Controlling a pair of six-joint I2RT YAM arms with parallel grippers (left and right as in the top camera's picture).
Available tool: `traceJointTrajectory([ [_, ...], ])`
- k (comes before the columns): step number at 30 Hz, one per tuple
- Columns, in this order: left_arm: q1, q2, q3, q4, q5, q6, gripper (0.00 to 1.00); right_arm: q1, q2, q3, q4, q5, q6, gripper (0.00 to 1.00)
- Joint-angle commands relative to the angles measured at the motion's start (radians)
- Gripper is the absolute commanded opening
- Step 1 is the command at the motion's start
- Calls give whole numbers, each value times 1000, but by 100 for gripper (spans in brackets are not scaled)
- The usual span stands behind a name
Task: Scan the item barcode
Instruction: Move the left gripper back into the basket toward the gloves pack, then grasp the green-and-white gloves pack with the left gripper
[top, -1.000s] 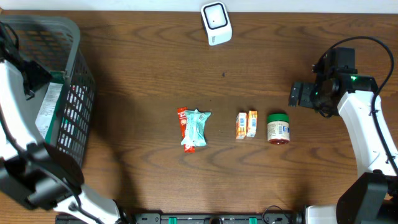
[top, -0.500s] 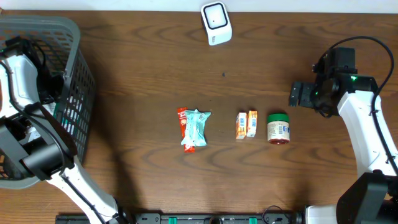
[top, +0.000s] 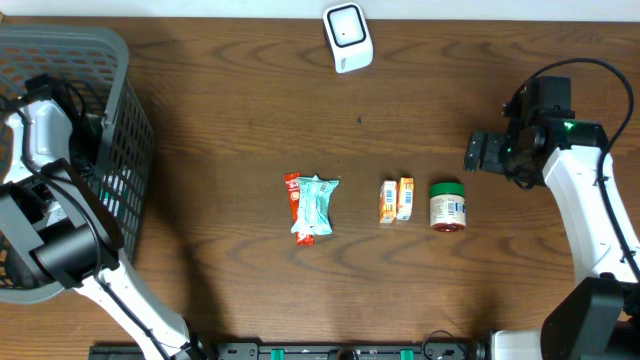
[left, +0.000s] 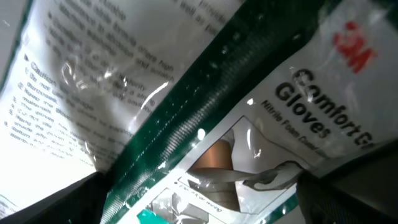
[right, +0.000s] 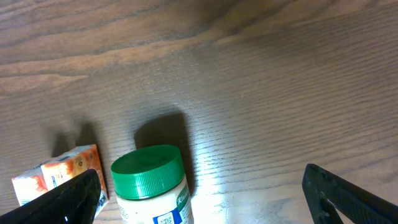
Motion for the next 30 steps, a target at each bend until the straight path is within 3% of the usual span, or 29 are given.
traceJointTrajectory([
  [1, 2, 27, -87, 70, -91, -34, 99, -2, -17, 14, 0, 6, -4, 99],
  [2, 2, 27, -94, 79, -90, -34, 99, -2, -17, 14, 0, 6, -4, 99],
  [7, 2, 27, -108, 98, -90, -34, 69, -2, -17, 14, 0, 5, -4, 99],
  [8, 2, 27, -109, 101, -90, -35, 68, -2, -17, 14, 0, 6, -4, 99],
  [10, 2, 27, -109, 105, -90, -40, 70, -2, -17, 14, 0, 6, -4, 99],
  [11, 2, 27, -109, 109, -89, -53, 82, -2, -17, 14, 0, 6, -4, 99],
  [12, 2, 26, -108, 112, -77, -57, 86, -2, -17, 14, -1, 6, -4, 99],
  [15, 2, 18, -78, 84, 39, -56, 92, -2, -17, 14, 0, 6, -4, 99],
  [17, 2, -6, -32, 51, 117, -33, 93, -2, -17, 14, 0, 6, -4, 99],
  [22, 2, -70, -10, 10, 108, 4, 93, -2, -17, 14, 0, 6, -4, 99],
  [30, 2, -72, -52, -35, -26, -1, 94, -2, -17, 14, 0, 6, -4, 99],
])
